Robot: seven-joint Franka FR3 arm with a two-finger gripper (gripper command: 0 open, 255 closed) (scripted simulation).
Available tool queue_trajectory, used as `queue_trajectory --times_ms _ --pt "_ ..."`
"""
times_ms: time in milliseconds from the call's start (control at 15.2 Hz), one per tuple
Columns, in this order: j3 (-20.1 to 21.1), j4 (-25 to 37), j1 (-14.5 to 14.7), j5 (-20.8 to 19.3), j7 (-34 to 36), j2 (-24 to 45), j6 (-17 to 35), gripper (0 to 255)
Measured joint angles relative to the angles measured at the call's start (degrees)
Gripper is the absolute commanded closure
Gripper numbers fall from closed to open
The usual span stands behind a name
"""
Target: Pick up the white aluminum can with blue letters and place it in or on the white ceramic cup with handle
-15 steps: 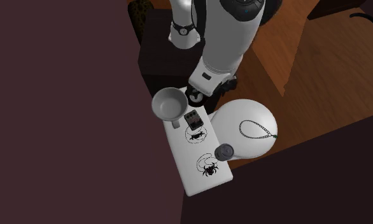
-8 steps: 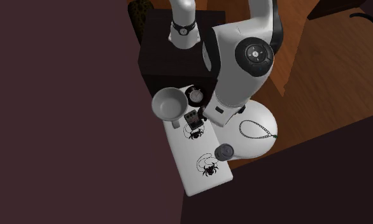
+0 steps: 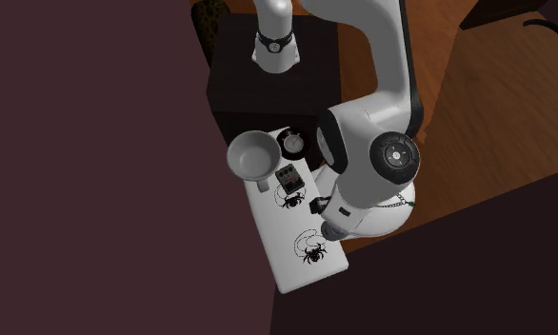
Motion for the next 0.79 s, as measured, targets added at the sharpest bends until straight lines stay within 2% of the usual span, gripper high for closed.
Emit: queue_trajectory --times_ms 264,792 --pt "-0.9 6.6 1.6 -1.6 0.8 7.1 0.7 0" --pt "-1.8 8.1 2.4 -2.7 1.6 11.9 4.0 0"
